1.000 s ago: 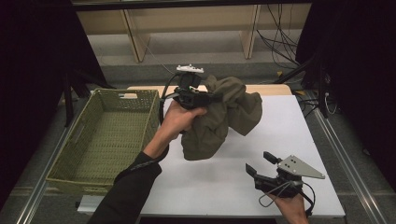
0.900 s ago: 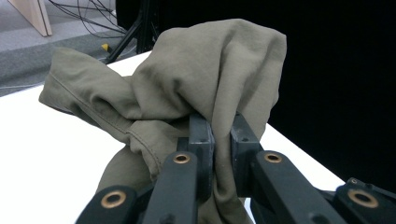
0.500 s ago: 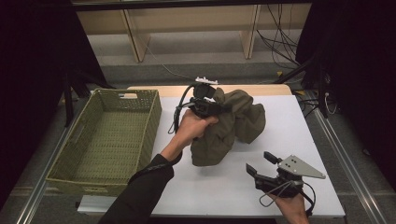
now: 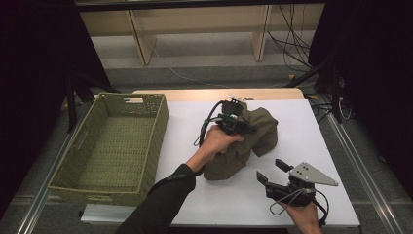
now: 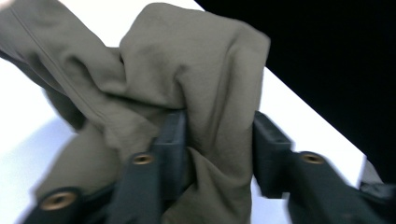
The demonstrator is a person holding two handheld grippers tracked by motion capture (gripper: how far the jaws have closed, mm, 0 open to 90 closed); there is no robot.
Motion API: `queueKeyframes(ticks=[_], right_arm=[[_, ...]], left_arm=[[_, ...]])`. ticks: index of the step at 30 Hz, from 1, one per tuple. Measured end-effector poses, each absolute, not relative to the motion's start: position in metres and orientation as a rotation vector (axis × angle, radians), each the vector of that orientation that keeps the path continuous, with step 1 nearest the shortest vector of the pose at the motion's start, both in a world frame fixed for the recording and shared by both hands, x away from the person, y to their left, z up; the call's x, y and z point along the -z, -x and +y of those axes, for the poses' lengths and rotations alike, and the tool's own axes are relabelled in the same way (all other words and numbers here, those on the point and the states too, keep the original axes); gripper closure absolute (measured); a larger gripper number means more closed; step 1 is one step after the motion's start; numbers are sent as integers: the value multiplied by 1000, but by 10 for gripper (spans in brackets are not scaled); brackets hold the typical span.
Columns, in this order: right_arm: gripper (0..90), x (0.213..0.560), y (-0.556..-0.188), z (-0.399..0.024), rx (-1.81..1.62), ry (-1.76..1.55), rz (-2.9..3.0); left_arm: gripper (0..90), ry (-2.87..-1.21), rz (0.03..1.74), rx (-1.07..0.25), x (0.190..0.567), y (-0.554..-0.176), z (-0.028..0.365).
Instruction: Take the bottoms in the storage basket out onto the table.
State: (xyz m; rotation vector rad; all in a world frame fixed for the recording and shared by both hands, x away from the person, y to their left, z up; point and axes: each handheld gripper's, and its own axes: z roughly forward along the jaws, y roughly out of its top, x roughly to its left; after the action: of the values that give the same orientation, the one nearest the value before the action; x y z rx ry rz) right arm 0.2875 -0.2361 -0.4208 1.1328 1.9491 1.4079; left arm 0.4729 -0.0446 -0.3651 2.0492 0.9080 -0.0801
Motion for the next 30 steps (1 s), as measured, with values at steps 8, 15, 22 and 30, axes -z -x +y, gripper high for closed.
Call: queueKeyframes(ticks=[8, 15, 22, 30], right_arm=[[243, 421, -289, -239, -1405, -1152, 1940], [243, 421, -288, -239, -1391, -1147, 1939], [243, 422, -289, -239, -1387, -1153, 1938], [243, 422, -292, -235, -1355, -1145, 1959]], left_arm=[[360, -2045, 812, 47, 346, -461, -41], [212, -1976, 775, -16, 325, -445, -2], [167, -1889, 852, -122, 330, -435, 66], [160, -1786, 924, -185, 343, -428, 127]])
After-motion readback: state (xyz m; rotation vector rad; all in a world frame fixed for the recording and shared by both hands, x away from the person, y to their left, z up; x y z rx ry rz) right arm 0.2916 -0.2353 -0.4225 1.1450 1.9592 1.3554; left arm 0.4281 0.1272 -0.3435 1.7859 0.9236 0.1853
